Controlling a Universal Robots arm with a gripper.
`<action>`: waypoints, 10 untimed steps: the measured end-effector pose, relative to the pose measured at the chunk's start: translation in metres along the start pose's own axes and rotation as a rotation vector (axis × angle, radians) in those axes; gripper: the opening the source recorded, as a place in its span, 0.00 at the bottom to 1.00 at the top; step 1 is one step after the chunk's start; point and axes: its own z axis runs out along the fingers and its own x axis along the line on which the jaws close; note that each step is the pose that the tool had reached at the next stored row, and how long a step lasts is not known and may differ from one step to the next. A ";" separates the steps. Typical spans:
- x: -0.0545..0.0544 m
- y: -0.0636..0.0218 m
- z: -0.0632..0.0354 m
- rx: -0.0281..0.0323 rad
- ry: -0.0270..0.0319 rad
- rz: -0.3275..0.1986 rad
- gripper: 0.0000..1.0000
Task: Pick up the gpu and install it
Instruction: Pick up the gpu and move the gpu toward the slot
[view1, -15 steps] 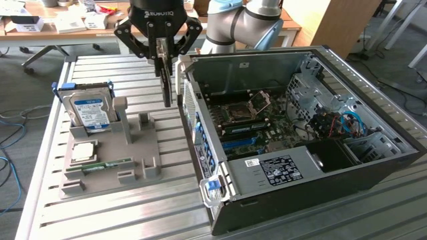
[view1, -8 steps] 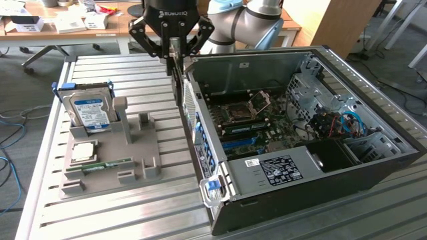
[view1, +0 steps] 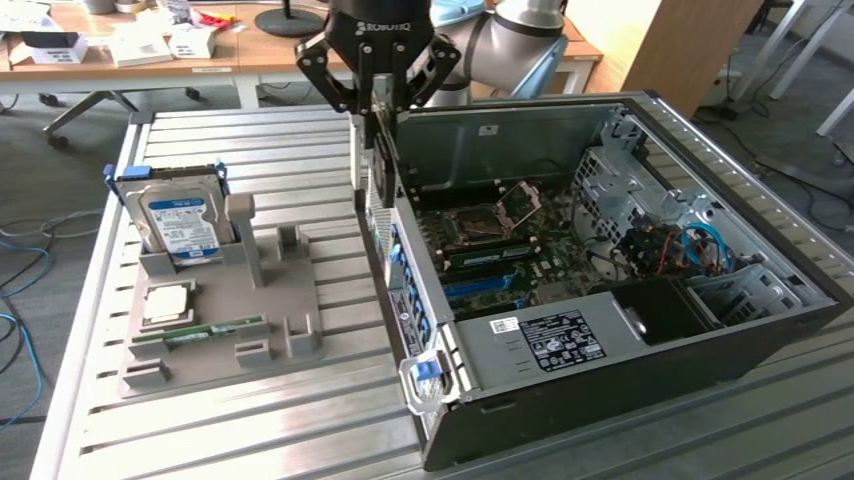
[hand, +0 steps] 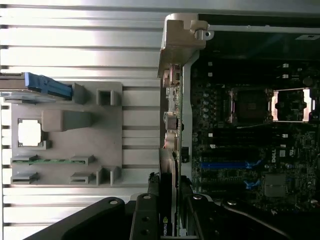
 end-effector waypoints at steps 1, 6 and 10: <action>-0.004 0.0001 0.0001 0.0000 0.0000 0.000 0.27; -0.021 0.0003 0.0005 0.0000 0.0000 0.000 0.27; -0.037 0.0004 0.0010 0.0000 0.0000 0.000 0.27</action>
